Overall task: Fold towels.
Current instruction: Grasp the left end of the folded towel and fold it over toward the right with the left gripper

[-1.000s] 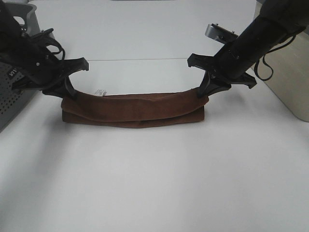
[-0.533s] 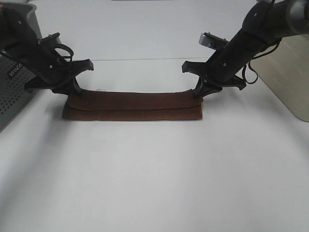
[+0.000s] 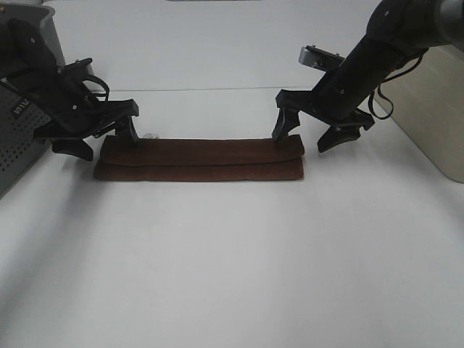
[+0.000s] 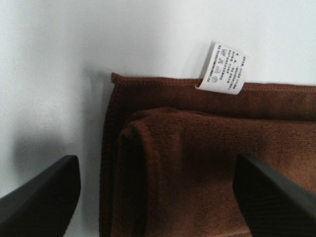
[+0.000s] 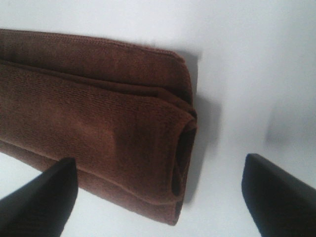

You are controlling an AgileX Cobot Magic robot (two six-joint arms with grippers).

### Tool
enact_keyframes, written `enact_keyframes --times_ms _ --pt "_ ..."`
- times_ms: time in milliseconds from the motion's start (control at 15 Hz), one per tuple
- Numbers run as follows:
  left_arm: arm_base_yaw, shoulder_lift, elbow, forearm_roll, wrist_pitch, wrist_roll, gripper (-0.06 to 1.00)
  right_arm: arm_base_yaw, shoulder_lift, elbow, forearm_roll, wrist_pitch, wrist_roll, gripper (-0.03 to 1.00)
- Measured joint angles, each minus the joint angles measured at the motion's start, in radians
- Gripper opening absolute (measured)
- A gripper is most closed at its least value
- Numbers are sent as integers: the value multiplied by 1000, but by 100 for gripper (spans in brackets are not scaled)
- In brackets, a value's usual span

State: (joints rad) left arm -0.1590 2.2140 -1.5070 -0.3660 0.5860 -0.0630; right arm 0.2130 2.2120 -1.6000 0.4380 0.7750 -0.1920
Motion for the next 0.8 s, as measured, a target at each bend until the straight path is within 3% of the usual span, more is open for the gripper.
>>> enact_keyframes --times_ms 133,333,467,667,733,800 --pt "0 13 0 5 0 3 79 0 -12 -4 -2 3 0 85" --pt "0 31 0 6 -8 11 66 0 -13 -4 -7 3 0 85" --pt "0 31 0 5 -31 11 48 0 -13 -4 -7 3 0 85" --pt "0 31 0 7 -36 11 12 0 -15 -4 -8 3 0 85" --pt "0 31 0 16 -36 11 5 0 -20 -4 -9 3 0 85" --pt "0 31 0 32 -36 11 5 0 -30 -4 -9 4 0 85"
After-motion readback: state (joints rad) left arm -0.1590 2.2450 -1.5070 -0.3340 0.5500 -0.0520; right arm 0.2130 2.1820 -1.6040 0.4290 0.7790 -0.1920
